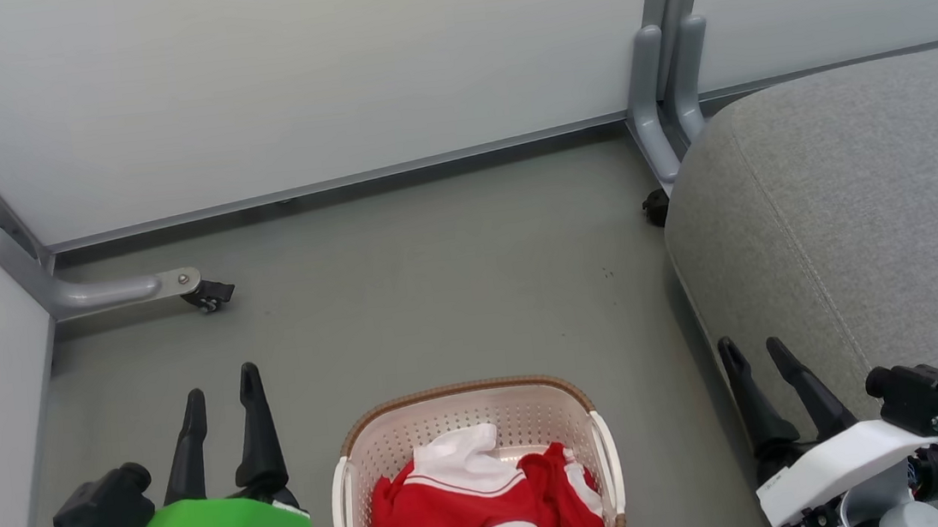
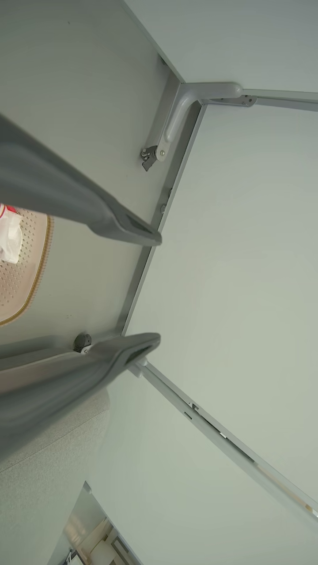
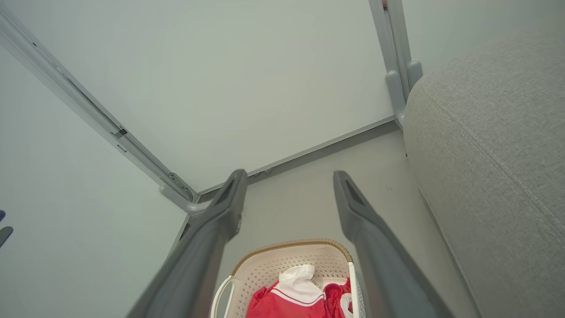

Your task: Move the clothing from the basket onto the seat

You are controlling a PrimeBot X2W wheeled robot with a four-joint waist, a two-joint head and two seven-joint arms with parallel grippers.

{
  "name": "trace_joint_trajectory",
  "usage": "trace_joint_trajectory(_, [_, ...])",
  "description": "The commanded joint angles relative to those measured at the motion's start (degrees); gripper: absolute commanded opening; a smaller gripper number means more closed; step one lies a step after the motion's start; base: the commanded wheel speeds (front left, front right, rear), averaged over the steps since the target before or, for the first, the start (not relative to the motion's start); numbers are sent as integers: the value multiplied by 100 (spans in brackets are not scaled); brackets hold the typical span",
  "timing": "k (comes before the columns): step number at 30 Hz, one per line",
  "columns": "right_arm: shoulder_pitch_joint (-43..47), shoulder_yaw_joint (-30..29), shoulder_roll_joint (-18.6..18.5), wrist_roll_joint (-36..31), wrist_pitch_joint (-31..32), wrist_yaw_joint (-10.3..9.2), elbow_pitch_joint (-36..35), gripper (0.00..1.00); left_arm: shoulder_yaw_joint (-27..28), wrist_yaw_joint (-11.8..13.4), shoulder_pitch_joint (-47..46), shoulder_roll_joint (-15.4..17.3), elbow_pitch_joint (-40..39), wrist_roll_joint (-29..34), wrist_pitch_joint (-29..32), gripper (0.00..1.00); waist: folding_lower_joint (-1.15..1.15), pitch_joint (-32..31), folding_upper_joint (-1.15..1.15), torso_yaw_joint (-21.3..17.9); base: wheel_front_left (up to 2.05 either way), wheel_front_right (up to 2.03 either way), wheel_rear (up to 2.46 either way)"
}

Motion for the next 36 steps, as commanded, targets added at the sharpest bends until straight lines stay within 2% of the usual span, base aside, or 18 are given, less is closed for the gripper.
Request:
trace_joint_trajectory(1, [-5,28,-55,-197,-68,2,-97,100,-24,48,0,42,-71,193,-60,100,0,-3,0,-2,0,0,0])
trace_joint_trajectory(20, [172,108,-13,-1234,-343,1,-228,100,-287,156,135,48,-117,1395,-333,100,0,-75,0,-32,0,0,0])
trace_joint_trajectory(36, [280,182,-15,-1965,-535,1,-332,100,-477,176,248,52,-147,2085,-527,100,0,-146,0,-68,0,0,0])
